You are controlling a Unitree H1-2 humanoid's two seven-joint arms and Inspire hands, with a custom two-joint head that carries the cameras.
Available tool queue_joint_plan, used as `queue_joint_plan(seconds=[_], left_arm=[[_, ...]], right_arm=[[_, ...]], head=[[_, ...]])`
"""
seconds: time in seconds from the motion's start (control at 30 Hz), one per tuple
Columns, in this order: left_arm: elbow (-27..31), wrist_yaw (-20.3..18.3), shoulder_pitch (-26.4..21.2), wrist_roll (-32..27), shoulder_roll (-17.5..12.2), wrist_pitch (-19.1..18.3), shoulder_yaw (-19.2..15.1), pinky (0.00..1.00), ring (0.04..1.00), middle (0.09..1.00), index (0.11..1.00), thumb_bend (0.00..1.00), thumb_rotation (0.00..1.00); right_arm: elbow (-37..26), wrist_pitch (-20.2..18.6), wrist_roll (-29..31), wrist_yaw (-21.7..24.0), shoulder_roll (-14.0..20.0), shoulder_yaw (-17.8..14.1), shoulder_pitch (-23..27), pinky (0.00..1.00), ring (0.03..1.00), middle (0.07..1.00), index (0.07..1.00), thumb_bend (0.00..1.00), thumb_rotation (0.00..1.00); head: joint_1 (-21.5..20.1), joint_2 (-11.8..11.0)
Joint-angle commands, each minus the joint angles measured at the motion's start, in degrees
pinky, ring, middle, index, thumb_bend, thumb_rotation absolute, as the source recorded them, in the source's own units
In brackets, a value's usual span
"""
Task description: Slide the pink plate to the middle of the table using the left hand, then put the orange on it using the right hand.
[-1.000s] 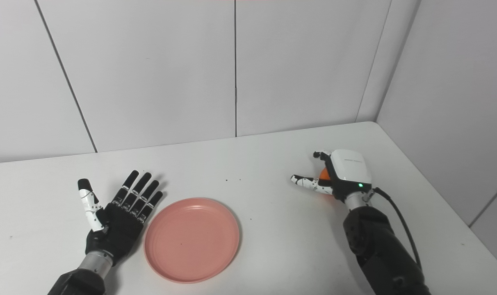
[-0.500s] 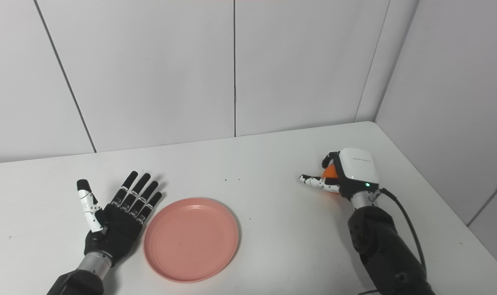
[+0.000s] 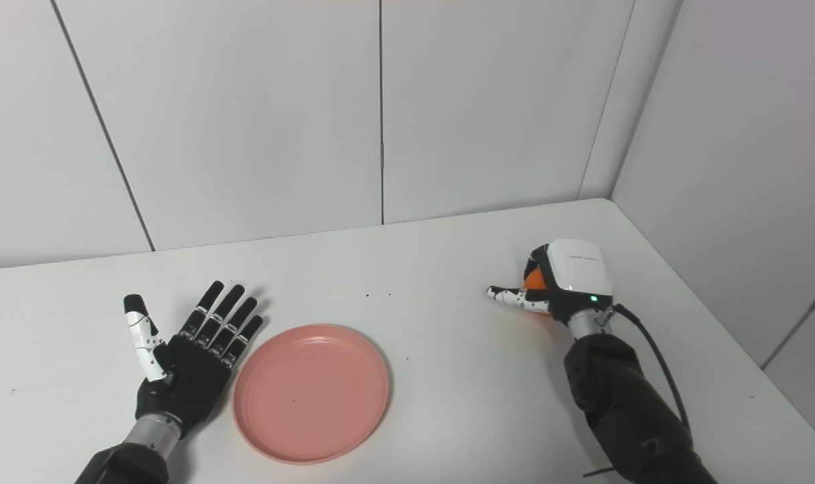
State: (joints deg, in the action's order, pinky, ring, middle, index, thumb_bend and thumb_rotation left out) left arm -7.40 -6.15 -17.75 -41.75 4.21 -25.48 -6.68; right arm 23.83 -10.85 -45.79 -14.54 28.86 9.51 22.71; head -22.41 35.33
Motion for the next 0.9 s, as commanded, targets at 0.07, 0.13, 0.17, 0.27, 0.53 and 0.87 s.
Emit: queue_joint_plan(seconds=[0.07,0.13,0.17,0.27,0.53,0.87], left_arm=[[-0.3,2.1,0.9,1.0,-0.6,-1.4,0.4,0.89,0.868,0.847,0.902,0.82,0.95],[-0.3,2.2,0.9,0.7,-0.5,-1.4,0.4,0.89,0.867,0.845,0.902,0.82,0.95],[-0.3,2.2,0.9,0.6,-0.5,-1.4,0.4,0.89,0.867,0.846,0.904,0.82,0.95],[-0.3,1.7,0.9,1.1,-0.5,-1.4,0.5,0.9,0.871,0.854,0.91,0.82,0.95],[-0.4,1.9,1.0,0.7,-0.4,-1.4,0.5,0.9,0.873,0.849,0.906,0.82,0.94],[0.0,2.2,1.3,1.6,0.3,-1.3,0.8,0.91,0.872,0.85,0.906,0.82,0.95]], right_arm=[[1.3,0.0,1.0,1.7,0.1,1.1,-0.6,0.13,0.185,0.238,0.274,0.5,0.57],[1.0,0.1,1.1,1.7,0.1,1.2,-0.7,0.12,0.179,0.234,0.271,0.5,0.57],[0.7,0.1,1.3,1.8,0.2,1.1,-0.7,0.12,0.177,0.232,0.27,0.5,0.56],[-1.0,0.0,1.5,2.4,0.4,1.0,-0.8,0.11,0.162,0.219,0.258,0.49,0.54],[-8.8,-1.6,0.8,5.5,0.8,0.5,-1.1,0.12,0.174,0.231,0.262,0.5,0.62],[-20.4,-2.0,-0.9,8.6,0.1,-0.4,0.2,0.1,0.154,0.212,0.261,0.53,0.65]], head=[[0.0,0.0],[0.1,0.0],[0.1,0.0],[0.4,0.0],[0.3,0.1],[1.5,0.5]])
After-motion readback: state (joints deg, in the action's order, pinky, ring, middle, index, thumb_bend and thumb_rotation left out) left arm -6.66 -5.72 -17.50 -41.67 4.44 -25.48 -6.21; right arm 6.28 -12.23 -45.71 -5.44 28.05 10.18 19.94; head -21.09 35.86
